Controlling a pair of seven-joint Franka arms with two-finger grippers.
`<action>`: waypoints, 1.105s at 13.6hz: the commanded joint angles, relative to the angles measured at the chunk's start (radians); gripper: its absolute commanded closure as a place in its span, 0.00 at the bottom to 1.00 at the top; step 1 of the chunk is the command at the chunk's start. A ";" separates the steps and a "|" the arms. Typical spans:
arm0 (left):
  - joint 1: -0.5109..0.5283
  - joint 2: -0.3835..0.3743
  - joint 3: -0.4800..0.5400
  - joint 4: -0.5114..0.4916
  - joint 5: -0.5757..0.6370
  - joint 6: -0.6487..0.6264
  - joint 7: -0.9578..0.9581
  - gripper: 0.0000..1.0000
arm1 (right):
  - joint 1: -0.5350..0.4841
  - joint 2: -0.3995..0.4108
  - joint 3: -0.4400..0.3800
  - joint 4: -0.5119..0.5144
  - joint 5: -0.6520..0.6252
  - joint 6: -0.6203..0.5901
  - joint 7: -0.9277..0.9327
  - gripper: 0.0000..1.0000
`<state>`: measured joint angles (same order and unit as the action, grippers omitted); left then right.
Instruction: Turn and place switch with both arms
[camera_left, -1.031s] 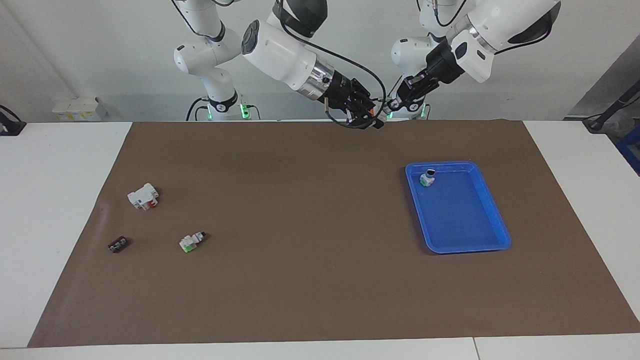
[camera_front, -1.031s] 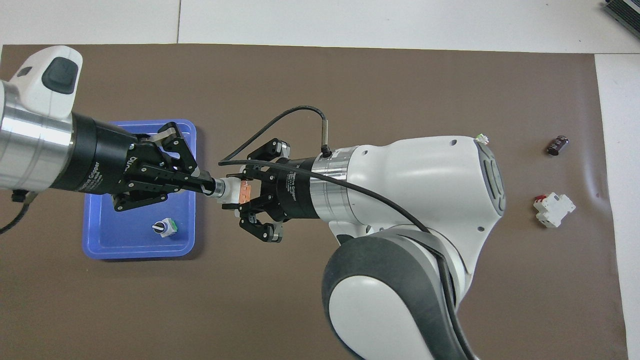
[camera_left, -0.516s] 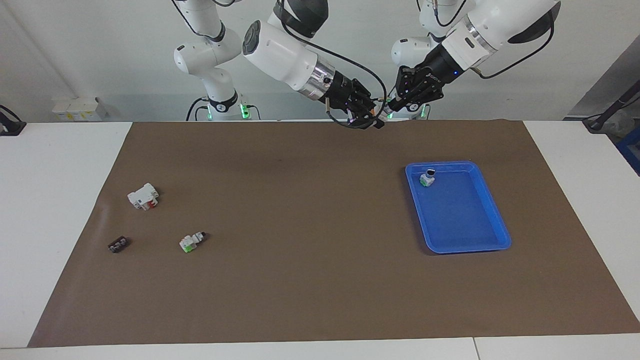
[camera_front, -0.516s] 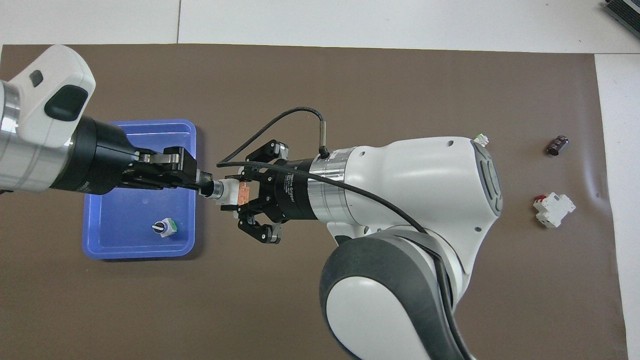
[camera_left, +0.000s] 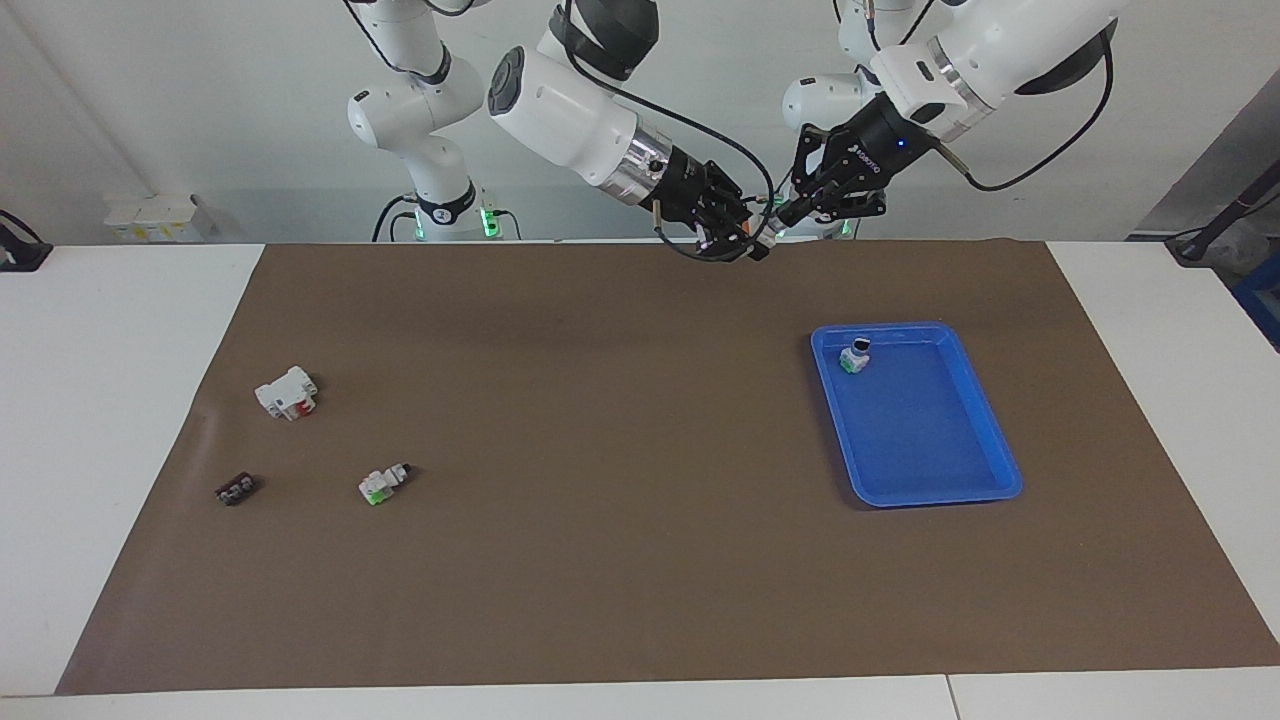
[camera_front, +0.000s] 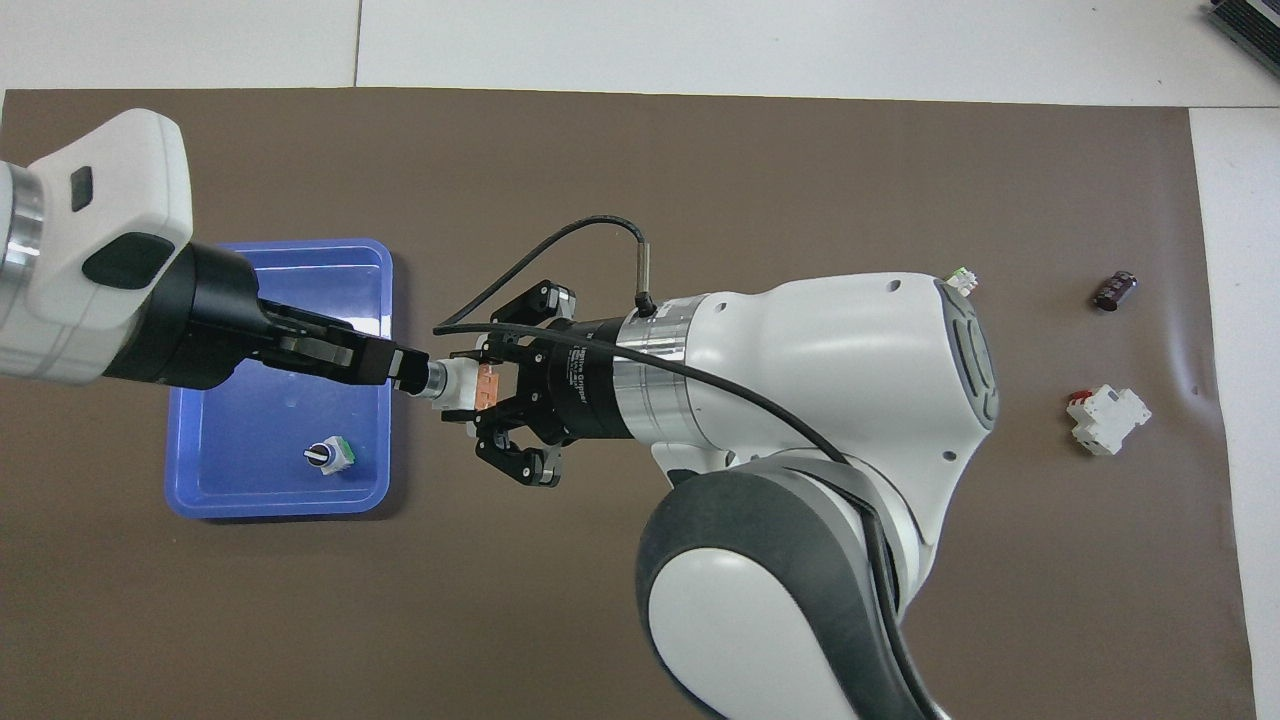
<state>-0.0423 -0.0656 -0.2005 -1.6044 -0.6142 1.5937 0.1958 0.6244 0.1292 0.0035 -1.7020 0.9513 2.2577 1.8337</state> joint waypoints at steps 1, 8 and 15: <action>0.013 -0.046 0.001 -0.072 0.004 0.026 0.097 1.00 | -0.014 -0.003 -0.002 0.019 -0.013 -0.007 -0.017 1.00; 0.016 -0.045 0.006 -0.049 -0.019 0.031 0.365 1.00 | -0.015 -0.003 -0.002 0.019 -0.013 -0.007 -0.016 1.00; 0.018 -0.077 0.004 -0.038 -0.010 0.017 0.442 1.00 | -0.015 -0.003 -0.002 0.018 -0.013 -0.007 -0.016 1.00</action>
<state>-0.0412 -0.0949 -0.1982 -1.6190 -0.6303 1.6175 0.6118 0.6233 0.1275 0.0038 -1.6880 0.9514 2.2577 1.8337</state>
